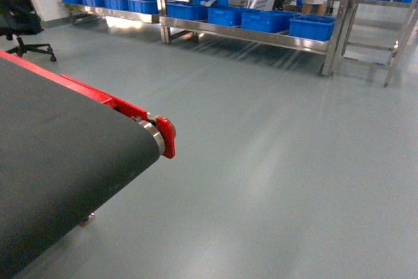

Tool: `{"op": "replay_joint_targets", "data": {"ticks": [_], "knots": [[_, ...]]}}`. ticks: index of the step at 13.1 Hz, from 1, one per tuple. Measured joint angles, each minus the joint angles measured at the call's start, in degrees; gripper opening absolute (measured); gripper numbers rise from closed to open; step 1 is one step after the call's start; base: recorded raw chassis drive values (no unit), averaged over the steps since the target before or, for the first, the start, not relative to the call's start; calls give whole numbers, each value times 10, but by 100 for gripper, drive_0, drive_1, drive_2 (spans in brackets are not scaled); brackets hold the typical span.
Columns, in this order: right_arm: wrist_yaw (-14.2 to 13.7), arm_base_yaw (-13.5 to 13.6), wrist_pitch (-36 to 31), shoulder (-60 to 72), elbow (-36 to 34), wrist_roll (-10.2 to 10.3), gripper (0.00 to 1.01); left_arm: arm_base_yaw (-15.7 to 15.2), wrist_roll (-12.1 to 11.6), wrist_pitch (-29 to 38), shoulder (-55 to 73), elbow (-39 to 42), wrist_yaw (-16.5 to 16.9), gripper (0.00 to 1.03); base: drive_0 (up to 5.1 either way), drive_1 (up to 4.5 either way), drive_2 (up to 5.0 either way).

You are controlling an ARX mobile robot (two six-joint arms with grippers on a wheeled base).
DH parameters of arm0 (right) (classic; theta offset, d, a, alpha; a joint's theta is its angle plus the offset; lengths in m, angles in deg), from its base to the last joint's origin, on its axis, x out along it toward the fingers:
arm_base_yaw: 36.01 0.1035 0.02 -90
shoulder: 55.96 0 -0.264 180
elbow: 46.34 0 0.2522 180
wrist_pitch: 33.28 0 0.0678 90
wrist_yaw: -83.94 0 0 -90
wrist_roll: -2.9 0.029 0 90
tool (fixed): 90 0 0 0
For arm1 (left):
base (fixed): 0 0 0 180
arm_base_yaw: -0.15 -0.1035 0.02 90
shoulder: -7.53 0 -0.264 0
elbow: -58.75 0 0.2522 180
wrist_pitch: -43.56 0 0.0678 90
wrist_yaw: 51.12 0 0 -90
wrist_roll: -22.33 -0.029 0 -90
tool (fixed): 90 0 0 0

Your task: Sort blue parts and orange caps into right shelf containers

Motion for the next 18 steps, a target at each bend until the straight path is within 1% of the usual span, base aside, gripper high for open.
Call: {"op": "replay_joint_targets", "data": {"ticks": [18], "knots": [[0, 0, 0, 0, 0, 0, 45, 0, 0, 0, 0, 0, 0, 44, -162, -162, -162]]}}
